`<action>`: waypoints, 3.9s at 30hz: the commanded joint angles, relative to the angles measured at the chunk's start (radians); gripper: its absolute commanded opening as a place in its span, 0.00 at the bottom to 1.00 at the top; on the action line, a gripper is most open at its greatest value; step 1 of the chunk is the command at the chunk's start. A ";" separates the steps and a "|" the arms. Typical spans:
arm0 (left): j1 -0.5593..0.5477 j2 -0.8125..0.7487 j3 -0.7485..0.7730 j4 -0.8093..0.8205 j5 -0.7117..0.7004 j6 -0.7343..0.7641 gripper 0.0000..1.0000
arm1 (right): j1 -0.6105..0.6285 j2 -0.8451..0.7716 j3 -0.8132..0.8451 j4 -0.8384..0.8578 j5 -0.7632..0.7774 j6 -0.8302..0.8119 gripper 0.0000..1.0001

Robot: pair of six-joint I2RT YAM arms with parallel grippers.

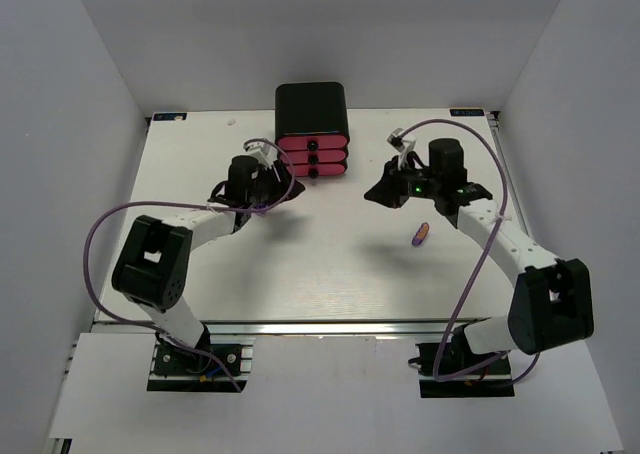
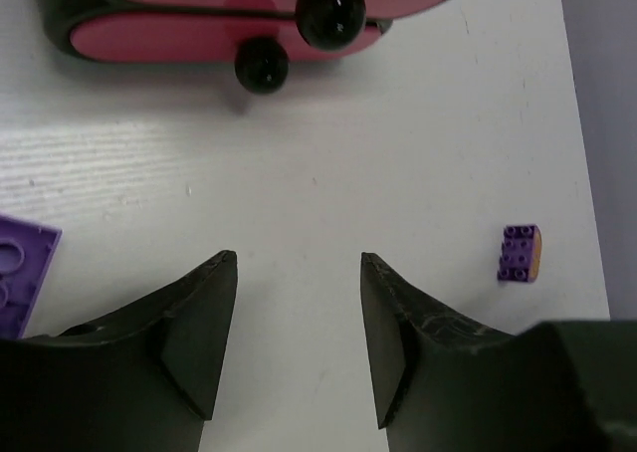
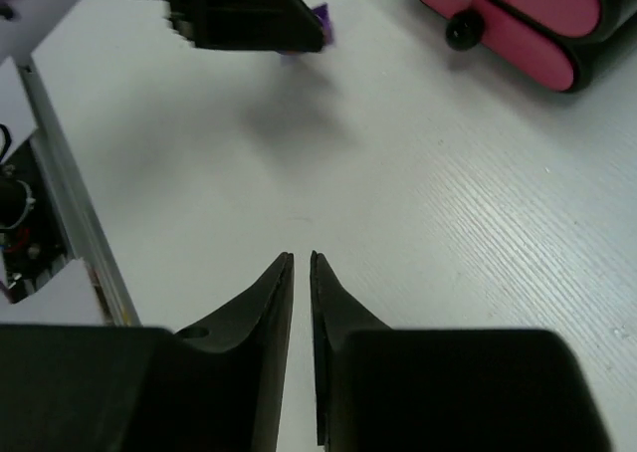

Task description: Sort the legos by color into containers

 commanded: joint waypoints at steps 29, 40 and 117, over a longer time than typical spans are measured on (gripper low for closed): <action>-0.092 0.467 0.294 0.320 -0.350 -0.097 0.57 | -0.184 -0.188 -0.057 0.114 -0.475 -0.011 0.35; -0.092 0.516 0.319 0.385 -0.410 -0.145 0.52 | -0.213 -0.187 -0.078 0.159 -0.507 0.037 0.35; -0.121 -0.717 -0.048 -0.494 -0.407 0.291 0.76 | -0.113 0.364 0.125 -0.726 0.484 -2.140 0.35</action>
